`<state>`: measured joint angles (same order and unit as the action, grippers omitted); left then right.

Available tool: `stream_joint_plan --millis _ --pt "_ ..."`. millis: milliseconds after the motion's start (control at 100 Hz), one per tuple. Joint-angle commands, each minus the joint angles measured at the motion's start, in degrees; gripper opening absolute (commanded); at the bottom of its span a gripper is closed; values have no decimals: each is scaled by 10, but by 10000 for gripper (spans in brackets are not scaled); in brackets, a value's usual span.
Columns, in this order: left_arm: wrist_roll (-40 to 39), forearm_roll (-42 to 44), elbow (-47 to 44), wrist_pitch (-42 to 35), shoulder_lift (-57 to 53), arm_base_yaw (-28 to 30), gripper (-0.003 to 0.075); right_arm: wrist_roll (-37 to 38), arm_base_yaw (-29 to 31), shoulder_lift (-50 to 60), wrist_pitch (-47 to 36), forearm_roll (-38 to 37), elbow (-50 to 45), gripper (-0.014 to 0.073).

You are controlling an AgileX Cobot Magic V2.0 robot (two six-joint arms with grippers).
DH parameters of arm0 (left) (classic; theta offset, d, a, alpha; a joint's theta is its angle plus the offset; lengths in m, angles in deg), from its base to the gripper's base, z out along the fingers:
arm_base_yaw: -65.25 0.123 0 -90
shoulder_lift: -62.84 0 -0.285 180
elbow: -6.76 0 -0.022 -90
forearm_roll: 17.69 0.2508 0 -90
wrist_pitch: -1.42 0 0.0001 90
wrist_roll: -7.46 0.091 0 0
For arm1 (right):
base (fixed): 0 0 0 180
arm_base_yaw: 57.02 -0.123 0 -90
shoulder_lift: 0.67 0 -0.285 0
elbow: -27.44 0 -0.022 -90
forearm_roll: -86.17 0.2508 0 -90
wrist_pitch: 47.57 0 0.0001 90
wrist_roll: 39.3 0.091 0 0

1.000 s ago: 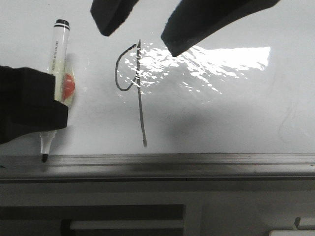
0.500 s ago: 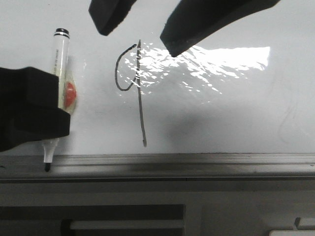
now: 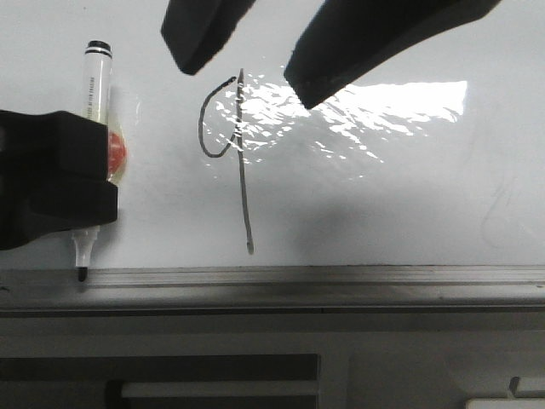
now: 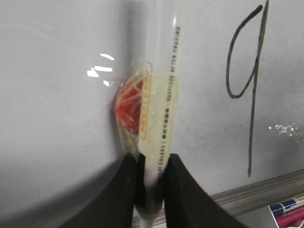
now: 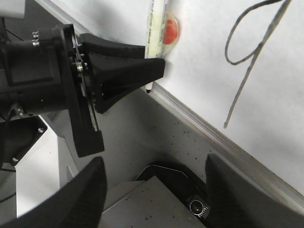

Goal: Write number 9 on whiteboard

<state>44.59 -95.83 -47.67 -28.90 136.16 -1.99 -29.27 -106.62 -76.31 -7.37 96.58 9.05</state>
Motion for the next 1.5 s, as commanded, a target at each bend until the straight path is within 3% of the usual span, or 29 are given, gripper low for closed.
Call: stream_joint_plan --millis 0,80,250,540,660,810,890,1040,1240,1390,1490 --pt "-7 23 18 -31 -5 -1 -18 0 -1 15 -23 5 18 398" --pt "-8 33 18 -24 -5 -1 31 0 -1 15 -20 5 18 398" --pt "-10 33 18 -23 -5 -1 238 0 -1 15 -20 5 18 398" --pt "-10 33 18 -21 -23 -1 253 0 -1 15 -23 -23 18 393" --pt "-8 33 18 -16 -59 -1 253 0 -1 18 -26 -56 16 263" --pt "11 33 17 -9 -123 -1 253 0 -1 44 -81 -66 -18 -71" --pt "34 33 12 4 -161 -1 253 0 -1 69 -122 -69 -46 -61" --pt "69 34 -6 49 -243 -1 219 0 -1 143 -207 -104 -128 -61" --pt "132 36 -62 96 -367 -1 -22 0 -1 275 -359 -142 -277 -61" --pt "133 45 -113 125 -456 -1 -20 0 -1 389 -461 -155 -398 -61" --pt "133 48 -140 133 -508 -1 -20 0 0 451 -472 -161 -457 -61"
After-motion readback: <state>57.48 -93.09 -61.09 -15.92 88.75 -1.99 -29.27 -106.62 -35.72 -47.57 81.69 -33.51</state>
